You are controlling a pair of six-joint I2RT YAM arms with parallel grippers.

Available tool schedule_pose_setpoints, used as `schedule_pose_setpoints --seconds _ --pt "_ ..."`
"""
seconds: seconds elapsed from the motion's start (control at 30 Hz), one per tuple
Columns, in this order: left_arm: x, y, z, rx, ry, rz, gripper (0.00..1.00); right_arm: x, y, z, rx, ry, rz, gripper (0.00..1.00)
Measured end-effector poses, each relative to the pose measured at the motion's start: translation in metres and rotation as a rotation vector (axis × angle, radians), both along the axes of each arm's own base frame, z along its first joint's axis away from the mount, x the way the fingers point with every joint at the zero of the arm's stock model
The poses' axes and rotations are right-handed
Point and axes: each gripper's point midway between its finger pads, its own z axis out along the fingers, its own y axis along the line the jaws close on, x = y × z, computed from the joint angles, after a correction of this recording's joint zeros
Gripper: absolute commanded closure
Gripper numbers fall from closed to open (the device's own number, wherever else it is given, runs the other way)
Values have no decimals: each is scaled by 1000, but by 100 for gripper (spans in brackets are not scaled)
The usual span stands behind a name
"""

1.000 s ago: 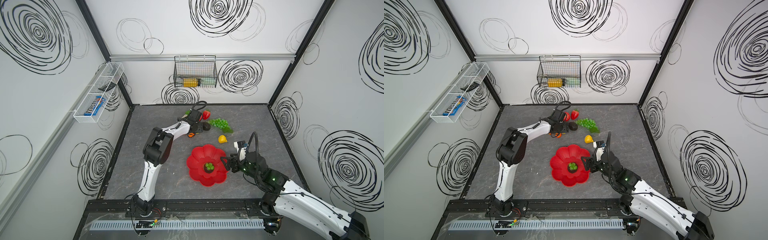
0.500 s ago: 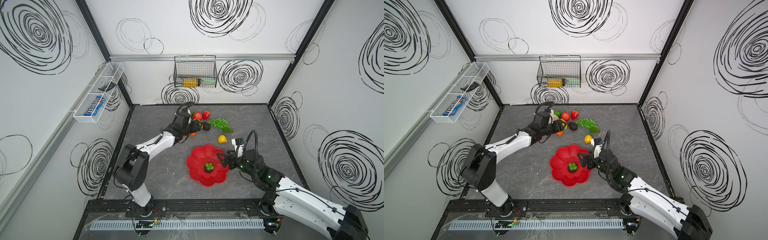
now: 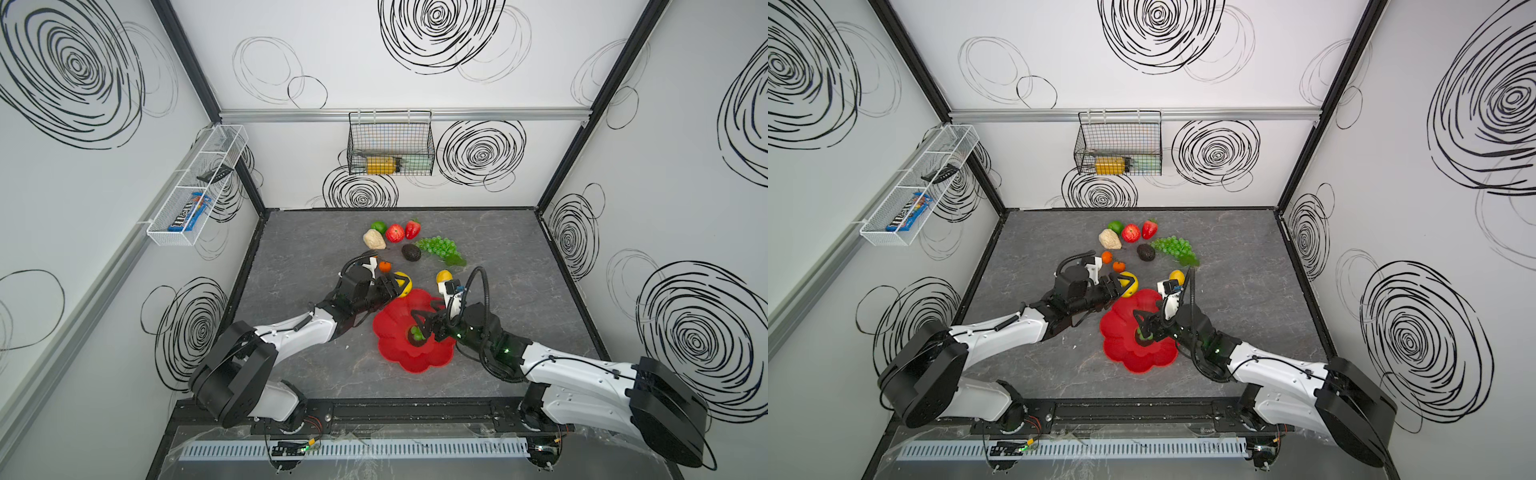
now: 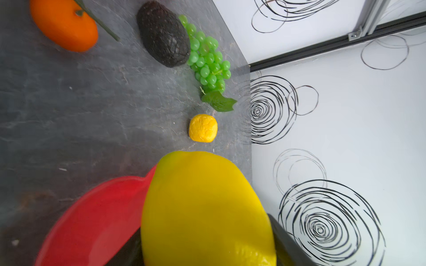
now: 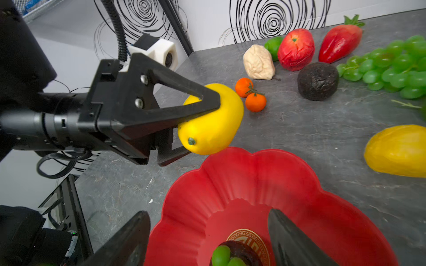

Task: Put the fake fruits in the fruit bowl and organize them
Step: 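Carry the lemon over the bowl with the left gripper toward the right gripper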

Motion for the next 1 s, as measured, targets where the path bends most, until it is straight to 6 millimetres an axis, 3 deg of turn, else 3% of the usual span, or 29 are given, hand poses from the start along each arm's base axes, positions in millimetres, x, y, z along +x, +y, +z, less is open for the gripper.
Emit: schedule_pose_setpoints --seconds 0.23,0.53,1.0 --pt "-22 -9 8 -84 0 -11 31 -1 14 0 0 -47 4 16" --pt "-43 -22 12 -135 16 -36 31 7 17 9 14 -97 -36 17" --pt "-50 -29 21 -164 7 -32 31 10 19 14 13 -126 -69 35"
